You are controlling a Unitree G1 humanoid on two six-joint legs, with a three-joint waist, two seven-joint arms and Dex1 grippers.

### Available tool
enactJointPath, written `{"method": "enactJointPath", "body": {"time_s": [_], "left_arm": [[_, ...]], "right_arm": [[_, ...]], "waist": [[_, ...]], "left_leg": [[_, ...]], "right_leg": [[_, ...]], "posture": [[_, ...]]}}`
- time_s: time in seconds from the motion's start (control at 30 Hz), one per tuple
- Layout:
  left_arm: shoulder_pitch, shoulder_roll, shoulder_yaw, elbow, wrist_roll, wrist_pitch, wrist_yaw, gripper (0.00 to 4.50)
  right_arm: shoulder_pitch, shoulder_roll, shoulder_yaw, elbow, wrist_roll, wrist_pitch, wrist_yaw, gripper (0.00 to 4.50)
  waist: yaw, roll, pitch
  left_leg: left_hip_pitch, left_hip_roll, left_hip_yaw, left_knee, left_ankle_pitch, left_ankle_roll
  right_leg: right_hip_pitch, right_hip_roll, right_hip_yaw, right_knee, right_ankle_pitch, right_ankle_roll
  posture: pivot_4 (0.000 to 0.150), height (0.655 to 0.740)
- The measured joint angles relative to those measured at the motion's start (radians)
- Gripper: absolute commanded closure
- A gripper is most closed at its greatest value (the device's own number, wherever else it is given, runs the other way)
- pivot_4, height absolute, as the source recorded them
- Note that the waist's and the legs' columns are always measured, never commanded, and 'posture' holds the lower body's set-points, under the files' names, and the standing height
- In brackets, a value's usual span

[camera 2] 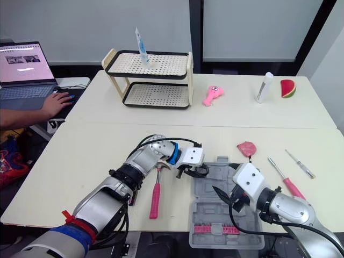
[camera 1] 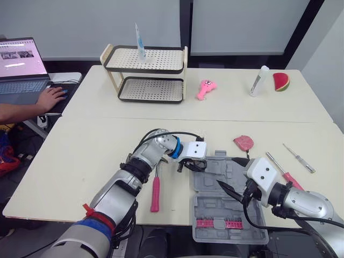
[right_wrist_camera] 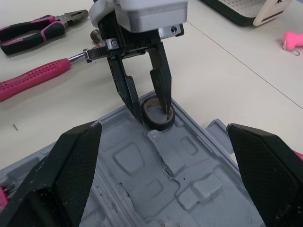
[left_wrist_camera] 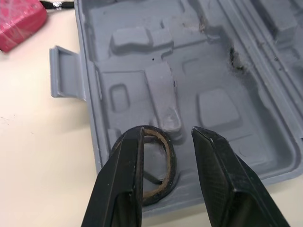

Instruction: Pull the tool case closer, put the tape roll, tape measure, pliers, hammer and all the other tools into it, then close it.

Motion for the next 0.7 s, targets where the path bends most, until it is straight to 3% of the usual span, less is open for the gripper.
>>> {"method": "enactJointPath", "body": {"time_s": [0.13, 0.3, 0.47, 0.7], "left_arm": [[0.035, 0.02, 0.048, -0.069, -0.068, 0.009, -0.006, 2.87], [0.116, -0.039, 0.14, -0.042, -0.15, -0.026, 0.088, 2.87], [0.157, -0.054, 0.184, 0.046, -0.187, -0.102, 0.137, 4.03], [0.16, -0.059, 0.189, 0.112, -0.185, -0.155, 0.151, 4.03]], "right_arm": [[-0.005, 0.001, -0.001, 0.008, 0.0, -0.004, 0.008, 0.0], [-0.003, 0.007, -0.002, 0.016, -0.001, -0.021, 0.008, 0.0], [0.01, 0.012, -0.008, 0.023, -0.001, -0.032, 0.008, 0.0], [0.018, 0.013, -0.016, 0.024, -0.001, -0.044, 0.008, 0.0]], "waist": [[0.0, 0.0, 0.0], [0.001, 0.0, 0.0], [0.0, 0.0, 0.0], [0.001, 0.0, 0.0]], "left_leg": [[0.0, 0.0, 0.0, 0.0, 0.0, 0.0], [0.0, 0.0, 0.0, 0.0, 0.0, 0.0], [0.0, 0.0, 0.0, 0.0, 0.0, 0.0], [0.0, 0.0, 0.0, 0.0, 0.0, 0.0]], "right_leg": [[0.0, 0.0, 0.0, 0.0, 0.0, 0.0], [0.0, 0.0, 0.0, 0.0, 0.0, 0.0], [0.0, 0.0, 0.0, 0.001, 0.0, 0.0], [0.0, 0.0, 0.0, 0.001, 0.0, 0.0]], "posture": [[0.15, 0.74], [0.15, 0.74], [0.15, 0.74], [0.15, 0.74]]}}
